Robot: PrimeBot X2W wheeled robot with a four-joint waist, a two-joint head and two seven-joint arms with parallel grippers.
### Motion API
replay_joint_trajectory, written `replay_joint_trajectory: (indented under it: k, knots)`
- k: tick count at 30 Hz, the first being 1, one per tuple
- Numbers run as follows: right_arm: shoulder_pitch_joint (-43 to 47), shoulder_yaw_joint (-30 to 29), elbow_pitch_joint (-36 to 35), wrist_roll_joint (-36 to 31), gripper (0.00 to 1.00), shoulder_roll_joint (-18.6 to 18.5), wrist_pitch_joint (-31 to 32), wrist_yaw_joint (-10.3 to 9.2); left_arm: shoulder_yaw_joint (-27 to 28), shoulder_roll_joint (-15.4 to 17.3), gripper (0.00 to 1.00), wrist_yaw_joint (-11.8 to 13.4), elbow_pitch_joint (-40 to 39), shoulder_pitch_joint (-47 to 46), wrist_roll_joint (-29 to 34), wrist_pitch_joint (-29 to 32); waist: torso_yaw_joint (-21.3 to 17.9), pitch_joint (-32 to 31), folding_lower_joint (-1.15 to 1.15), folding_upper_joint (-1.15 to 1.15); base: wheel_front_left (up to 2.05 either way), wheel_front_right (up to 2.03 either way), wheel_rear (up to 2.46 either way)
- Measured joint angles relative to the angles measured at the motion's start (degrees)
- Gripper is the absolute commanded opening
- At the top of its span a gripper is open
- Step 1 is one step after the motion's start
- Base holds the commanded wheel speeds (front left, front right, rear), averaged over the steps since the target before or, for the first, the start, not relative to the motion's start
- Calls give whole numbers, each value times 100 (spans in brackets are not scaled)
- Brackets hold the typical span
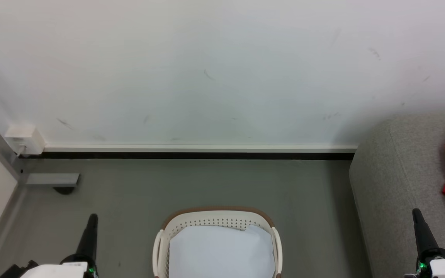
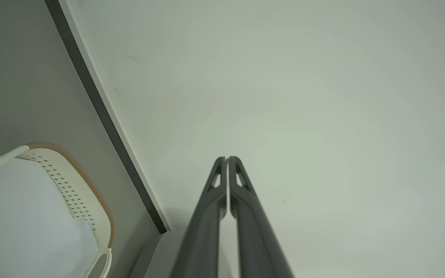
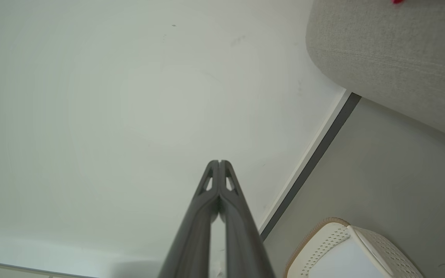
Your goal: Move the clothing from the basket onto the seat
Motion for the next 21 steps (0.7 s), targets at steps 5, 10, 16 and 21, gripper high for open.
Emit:
replay_joint_trajectory:
  k: [5, 10, 16, 21]
  knots:
    - [-15, -47, 12, 183, 0, 41, 67, 0, -3, -1, 0, -1, -8, -13, -234, 49, 13, 6, 0, 0, 0, 0, 0]
    - [-53, -87, 20, 357, 0, 59, 119, 0, -5, -2, 0, -2, -19, -49, -405, 105, 25, 12, 0, 0, 0, 0, 0]
    - [-86, -135, 29, 565, 0, 80, 176, 0, -8, -2, 0, -12, -30, -70, -678, 174, 41, 19, 0, 0, 0, 0, 0]
    - [-105, -187, 38, 723, 0, 96, 236, 0, -10, -3, 0, -18, -37, -83, -845, 225, 53, 25, 0, 0, 0, 0, 0]
